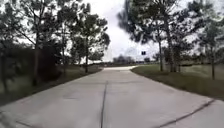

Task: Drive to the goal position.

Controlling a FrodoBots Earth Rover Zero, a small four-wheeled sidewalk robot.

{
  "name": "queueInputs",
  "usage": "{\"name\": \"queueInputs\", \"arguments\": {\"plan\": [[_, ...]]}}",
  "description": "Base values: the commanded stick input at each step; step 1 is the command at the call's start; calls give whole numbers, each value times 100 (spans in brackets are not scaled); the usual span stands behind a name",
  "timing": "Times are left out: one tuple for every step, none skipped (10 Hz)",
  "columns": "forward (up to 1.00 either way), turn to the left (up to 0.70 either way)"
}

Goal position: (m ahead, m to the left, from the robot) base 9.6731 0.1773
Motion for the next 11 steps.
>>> {"name": "queueInputs", "arguments": {"plan": [[85, 0], [85, 0], [85, 26], [85, 34], [85, 30], [85, 3], [85, 0], [85, 0], [85, 0], [85, 0], [85, 0]]}}
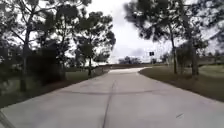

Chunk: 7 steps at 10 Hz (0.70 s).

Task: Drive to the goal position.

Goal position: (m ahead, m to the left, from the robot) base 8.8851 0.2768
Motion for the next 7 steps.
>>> {"name": "queueInputs", "arguments": {"plan": [[85, 0], [85, 0], [85, 0], [85, 0], [85, 0], [85, 0], [85, 0]]}}
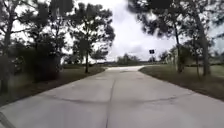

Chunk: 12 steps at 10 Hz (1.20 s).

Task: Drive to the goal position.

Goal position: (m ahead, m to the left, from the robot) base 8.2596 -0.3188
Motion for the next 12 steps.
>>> {"name": "queueInputs", "arguments": {"plan": [[85, 0], [85, 0], [85, 0], [85, 0], [85, 0], [85, 0], [85, 0], [85, 0], [85, 0], [85, 0], [85, 0], [85, 0]]}}
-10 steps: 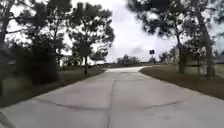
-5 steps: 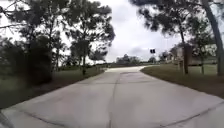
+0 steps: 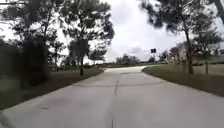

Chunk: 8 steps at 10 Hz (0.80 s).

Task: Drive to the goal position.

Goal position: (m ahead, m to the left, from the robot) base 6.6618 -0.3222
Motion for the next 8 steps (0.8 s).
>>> {"name": "queueInputs", "arguments": {"plan": [[85, 0], [85, 0], [85, 0], [85, 0], [85, 0], [85, 0], [85, 0], [85, 0]]}}
